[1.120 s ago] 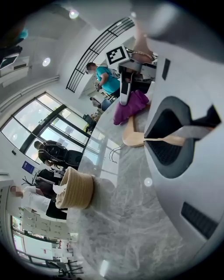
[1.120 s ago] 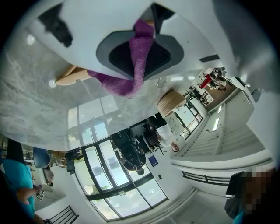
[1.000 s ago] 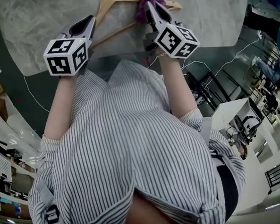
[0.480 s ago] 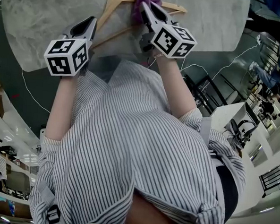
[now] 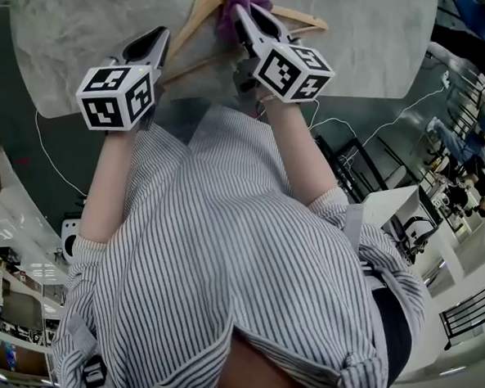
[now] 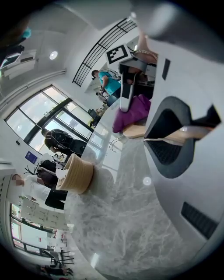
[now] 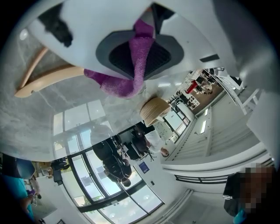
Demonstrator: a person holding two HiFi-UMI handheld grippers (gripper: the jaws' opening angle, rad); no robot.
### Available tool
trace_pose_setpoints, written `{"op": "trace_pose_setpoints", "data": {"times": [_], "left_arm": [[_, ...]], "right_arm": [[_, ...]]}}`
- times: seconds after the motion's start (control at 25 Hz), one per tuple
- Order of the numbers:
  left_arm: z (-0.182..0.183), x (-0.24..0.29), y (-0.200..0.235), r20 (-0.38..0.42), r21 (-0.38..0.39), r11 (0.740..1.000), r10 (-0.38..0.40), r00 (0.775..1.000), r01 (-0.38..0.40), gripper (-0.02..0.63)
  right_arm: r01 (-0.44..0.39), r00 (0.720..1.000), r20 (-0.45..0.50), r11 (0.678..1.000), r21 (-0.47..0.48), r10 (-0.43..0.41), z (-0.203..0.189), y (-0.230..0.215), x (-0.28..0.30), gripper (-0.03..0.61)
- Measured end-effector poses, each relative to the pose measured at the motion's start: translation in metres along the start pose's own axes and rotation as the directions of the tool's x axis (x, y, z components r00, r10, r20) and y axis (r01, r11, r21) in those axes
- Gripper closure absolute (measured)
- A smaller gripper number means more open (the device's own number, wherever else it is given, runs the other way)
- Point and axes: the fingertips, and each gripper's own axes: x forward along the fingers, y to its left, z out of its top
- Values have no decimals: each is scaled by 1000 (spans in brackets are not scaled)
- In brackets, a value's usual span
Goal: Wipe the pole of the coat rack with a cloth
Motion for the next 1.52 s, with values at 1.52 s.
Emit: {"op": "trace_pose_setpoints", "data": {"times": [1.52], "left_arm": [[-49,-40,23,58,-144,984,117,991,-108,594]], "right_arm": [[-136,988,-86,983,-122,127,-14,42,14,511]]}}
